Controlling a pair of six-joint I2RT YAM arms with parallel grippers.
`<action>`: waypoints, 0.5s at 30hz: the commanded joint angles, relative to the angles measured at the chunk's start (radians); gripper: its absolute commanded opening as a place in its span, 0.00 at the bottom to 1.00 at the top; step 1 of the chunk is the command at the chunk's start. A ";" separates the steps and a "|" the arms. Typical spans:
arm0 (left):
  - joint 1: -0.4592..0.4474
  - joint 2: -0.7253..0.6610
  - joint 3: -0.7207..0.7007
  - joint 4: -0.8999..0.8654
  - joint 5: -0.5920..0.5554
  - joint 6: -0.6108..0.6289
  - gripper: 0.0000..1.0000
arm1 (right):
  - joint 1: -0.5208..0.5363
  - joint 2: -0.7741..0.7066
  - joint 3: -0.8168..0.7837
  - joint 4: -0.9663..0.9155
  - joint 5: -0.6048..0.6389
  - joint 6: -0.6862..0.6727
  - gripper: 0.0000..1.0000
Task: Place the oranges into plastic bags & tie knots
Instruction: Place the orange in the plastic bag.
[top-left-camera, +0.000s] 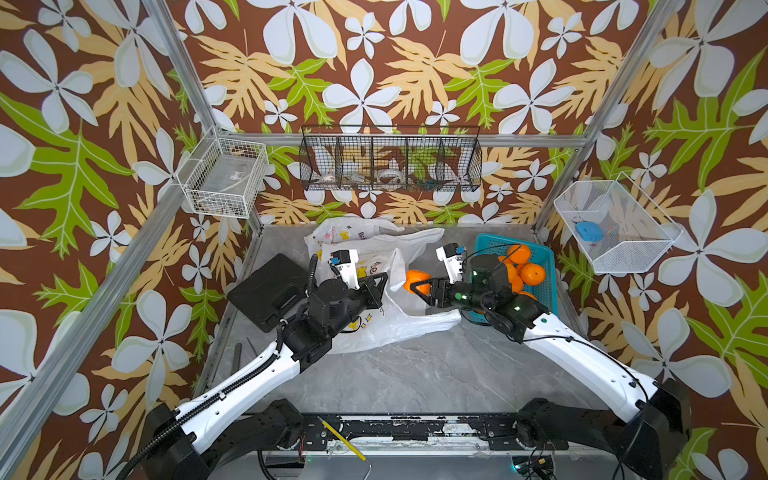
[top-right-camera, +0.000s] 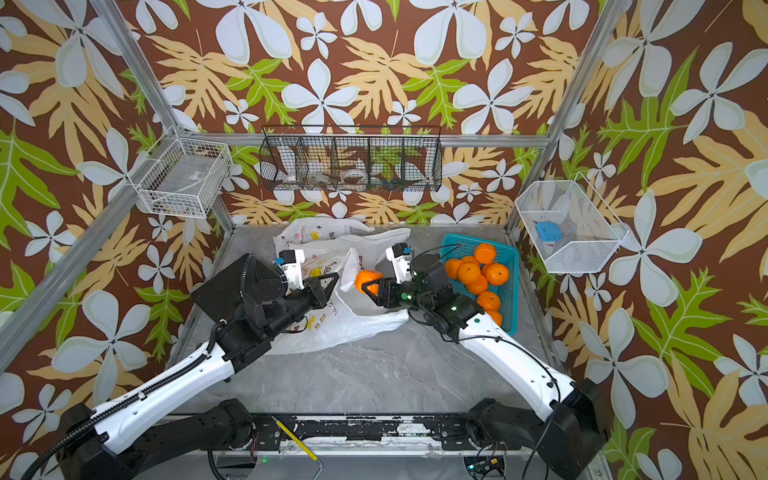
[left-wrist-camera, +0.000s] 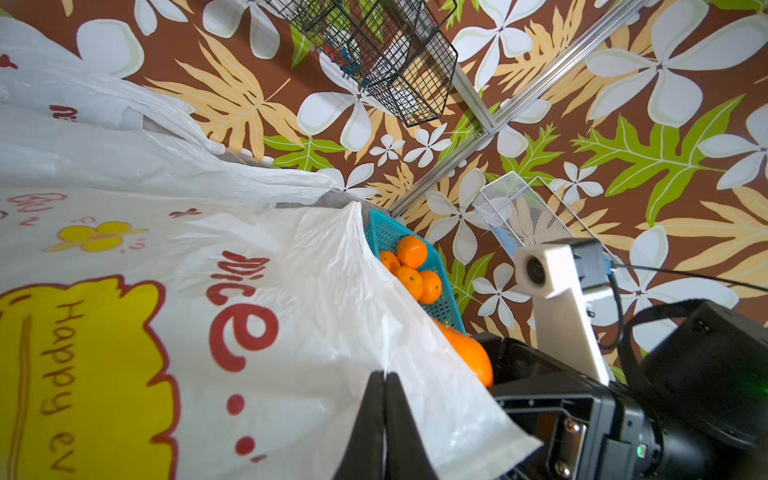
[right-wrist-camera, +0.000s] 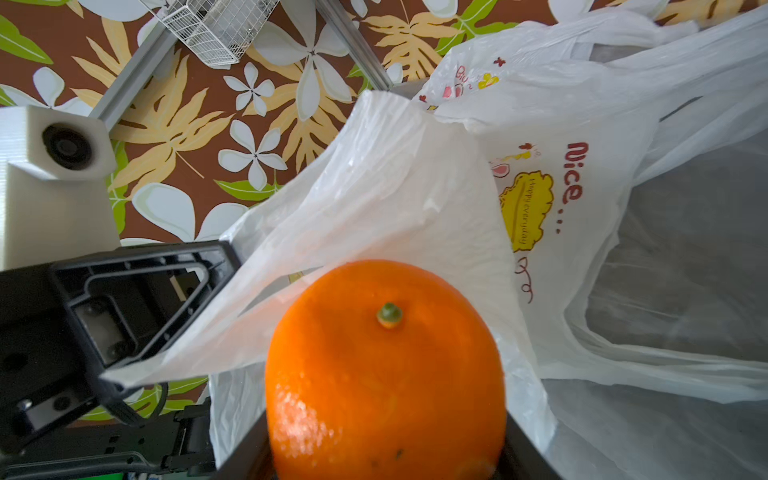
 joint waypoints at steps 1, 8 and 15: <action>0.002 0.001 0.004 0.037 -0.049 -0.034 0.00 | -0.001 -0.035 -0.034 -0.075 0.060 -0.041 0.54; 0.002 0.005 0.015 0.030 -0.082 -0.045 0.00 | 0.010 -0.151 -0.179 -0.035 0.017 0.021 0.54; 0.002 0.013 0.022 0.006 -0.094 -0.043 0.00 | 0.034 -0.214 -0.225 -0.064 0.017 0.040 0.53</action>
